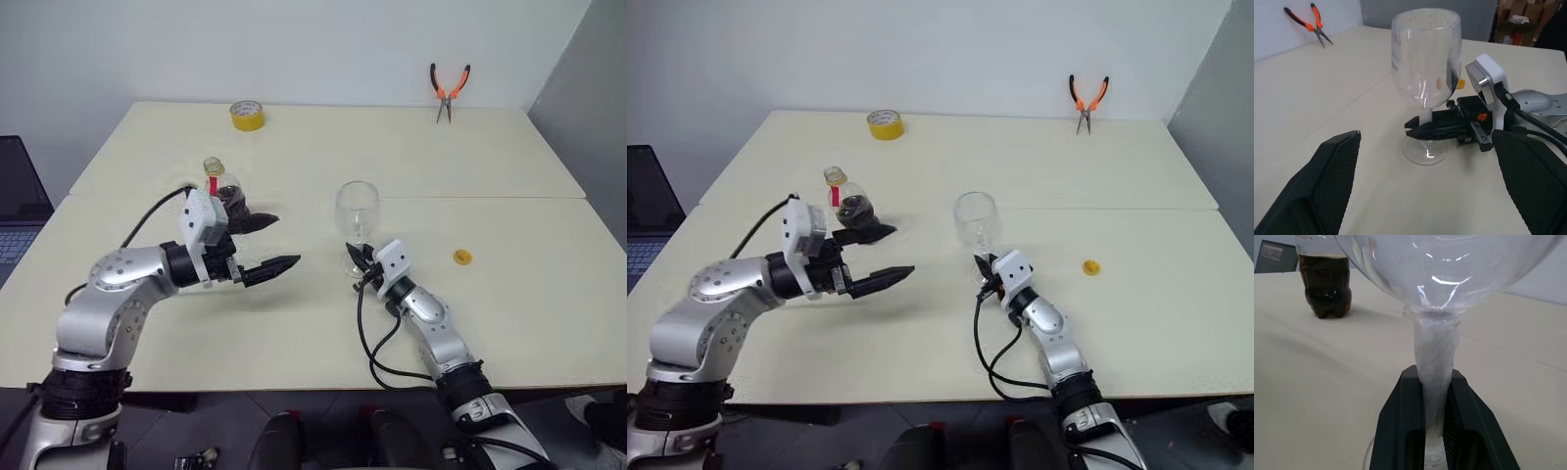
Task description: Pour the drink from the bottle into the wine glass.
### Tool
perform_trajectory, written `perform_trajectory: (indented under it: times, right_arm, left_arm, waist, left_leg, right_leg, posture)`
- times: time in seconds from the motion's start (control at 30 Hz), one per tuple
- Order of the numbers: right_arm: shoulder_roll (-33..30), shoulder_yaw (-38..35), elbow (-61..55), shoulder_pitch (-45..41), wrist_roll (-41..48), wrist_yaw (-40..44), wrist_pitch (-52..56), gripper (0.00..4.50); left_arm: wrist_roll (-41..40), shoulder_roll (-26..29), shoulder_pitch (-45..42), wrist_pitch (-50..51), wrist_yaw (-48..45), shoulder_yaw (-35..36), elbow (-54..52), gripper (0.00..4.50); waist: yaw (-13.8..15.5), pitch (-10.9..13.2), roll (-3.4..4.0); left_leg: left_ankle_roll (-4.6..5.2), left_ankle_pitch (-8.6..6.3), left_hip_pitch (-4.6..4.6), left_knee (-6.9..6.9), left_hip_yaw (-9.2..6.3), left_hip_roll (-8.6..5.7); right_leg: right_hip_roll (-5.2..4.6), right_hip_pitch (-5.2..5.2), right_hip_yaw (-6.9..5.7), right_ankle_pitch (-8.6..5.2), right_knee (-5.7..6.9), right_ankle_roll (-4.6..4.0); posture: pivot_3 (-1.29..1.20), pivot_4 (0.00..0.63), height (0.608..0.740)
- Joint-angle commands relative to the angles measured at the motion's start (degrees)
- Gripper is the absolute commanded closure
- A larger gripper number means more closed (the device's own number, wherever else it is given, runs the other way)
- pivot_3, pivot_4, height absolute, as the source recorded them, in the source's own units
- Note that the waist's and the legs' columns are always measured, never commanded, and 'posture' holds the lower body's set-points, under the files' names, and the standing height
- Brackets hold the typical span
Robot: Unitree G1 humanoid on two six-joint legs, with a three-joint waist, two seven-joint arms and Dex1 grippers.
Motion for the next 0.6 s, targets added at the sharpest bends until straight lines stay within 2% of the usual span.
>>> perform_trajectory:
  times: [0.03,0.23,0.4,0.6]
  right_arm:
    - [0.3,-0.74,-0.48,-1.28,1.36,1.17,-2.04,4.33]
    - [0.46,-1.05,0.35,-1.24,2.02,2.35,-2.05,4.33]
    - [0.53,-1.11,0.17,-1.09,2.44,2.89,-1.65,2.7]
    - [0.29,-1.07,-1.21,-0.61,2.83,3.32,-0.82,0.55]
  left_arm:
    - [-1.77,0.7,-2.15,0.17,-0.5,1.88,-0.52,0.0]
    - [-2.59,0.96,-2.65,1.09,-1.38,1.44,-0.79,0.0]
    - [-3.31,1.14,-1.9,1.97,-1.96,1.22,-1.34,0.0]
    - [-2.77,0.88,-1.52,1.65,-2.11,1.27,-0.94,0.0]
  waist:
    - [0.0,0.0,0.0]
    - [-0.01,0.0,0.0]
    - [-0.03,0.0,0.01]
    - [-0.01,0.0,0.01]
  left_leg:
    - [0.0,0.0,0.0,0.0,0.0,0.0]
    - [0.0,0.0,0.0,0.0,0.01,0.01]
    - [0.0,0.0,0.0,0.0,0.0,0.01]
    - [0.0,0.0,0.0,0.0,0.0,0.0]
  right_leg:
    - [0.0,0.0,0.01,0.0,0.0,0.0]
    - [0.0,0.0,0.01,0.0,0.0,0.0]
    - [0.0,0.0,0.01,0.0,0.0,0.0]
    - [0.0,0.0,0.01,0.0,0.0,0.0]
  posture:
    - [0.0,0.15,0.74]
    - [0.0,0.15,0.74]
    - [0.0,0.15,0.74]
    - [0.0,0.15,0.74]
